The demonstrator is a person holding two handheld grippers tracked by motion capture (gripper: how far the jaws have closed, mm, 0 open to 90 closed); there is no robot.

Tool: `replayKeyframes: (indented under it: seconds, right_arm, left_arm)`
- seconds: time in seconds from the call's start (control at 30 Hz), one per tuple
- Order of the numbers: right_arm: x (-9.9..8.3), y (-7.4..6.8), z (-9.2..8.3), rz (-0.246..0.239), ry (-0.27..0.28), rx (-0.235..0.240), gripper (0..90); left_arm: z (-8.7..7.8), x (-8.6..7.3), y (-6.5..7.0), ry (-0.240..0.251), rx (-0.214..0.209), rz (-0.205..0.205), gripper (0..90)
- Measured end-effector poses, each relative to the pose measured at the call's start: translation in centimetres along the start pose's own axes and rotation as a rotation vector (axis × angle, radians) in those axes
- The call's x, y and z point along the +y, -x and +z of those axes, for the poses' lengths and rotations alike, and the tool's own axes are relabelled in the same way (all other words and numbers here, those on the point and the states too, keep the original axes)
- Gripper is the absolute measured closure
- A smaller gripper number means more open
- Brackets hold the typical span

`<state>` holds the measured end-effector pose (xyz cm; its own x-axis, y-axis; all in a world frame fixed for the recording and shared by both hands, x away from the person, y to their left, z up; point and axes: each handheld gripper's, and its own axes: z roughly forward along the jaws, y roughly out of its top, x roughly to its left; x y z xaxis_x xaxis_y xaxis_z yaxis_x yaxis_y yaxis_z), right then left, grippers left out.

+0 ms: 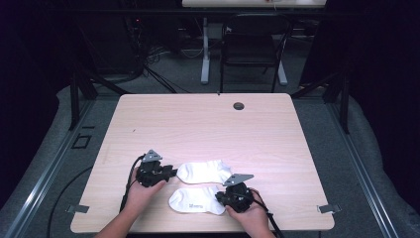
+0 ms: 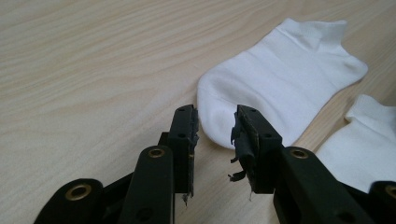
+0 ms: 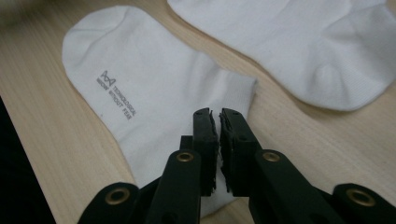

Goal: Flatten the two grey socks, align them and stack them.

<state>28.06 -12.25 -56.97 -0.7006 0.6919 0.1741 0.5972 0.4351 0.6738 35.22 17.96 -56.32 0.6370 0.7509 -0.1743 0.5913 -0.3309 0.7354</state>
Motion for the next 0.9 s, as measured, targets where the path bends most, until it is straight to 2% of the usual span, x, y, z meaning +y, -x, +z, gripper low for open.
replayKeyframes:
  seconds: [0.1,0.23,0.33,0.4,0.5,0.7,0.83,0.9]
  right_arm:
    - [0.5,0.5,-0.7,0.002,0.044,-0.024,79.6]
    - [1.2,1.9,-0.9,0.039,0.070,-0.071,76.5]
    - [1.9,2.7,-1.0,0.048,0.088,-0.102,74.3]
    - [2.4,3.0,-1.0,0.032,0.091,-0.123,73.1]
    - [3.2,3.8,-0.8,0.033,0.101,-0.142,72.2]
    - [3.9,5.2,0.0,0.069,0.106,-0.168,69.9]
    - [3.9,5.9,0.5,0.087,0.109,-0.188,67.9]
    - [3.9,6.1,0.6,0.089,0.113,-0.194,66.8]
  left_arm:
    - [0.5,0.3,0.2,-0.004,-0.001,0.011,69.3]
    - [1.2,0.4,0.3,-0.022,0.004,0.020,70.1]
    - [1.5,0.6,0.4,-0.029,0.008,0.021,70.3]
    - [1.8,0.9,0.5,-0.033,0.006,0.028,70.3]
    - [2.2,1.3,1.0,-0.047,0.000,0.043,70.2]
    - [3.6,1.2,1.6,-0.087,0.009,0.078,69.8]
    - [3.7,1.0,1.8,-0.070,0.022,0.099,71.0]
    - [3.7,0.8,1.8,-0.058,0.032,0.128,73.8]
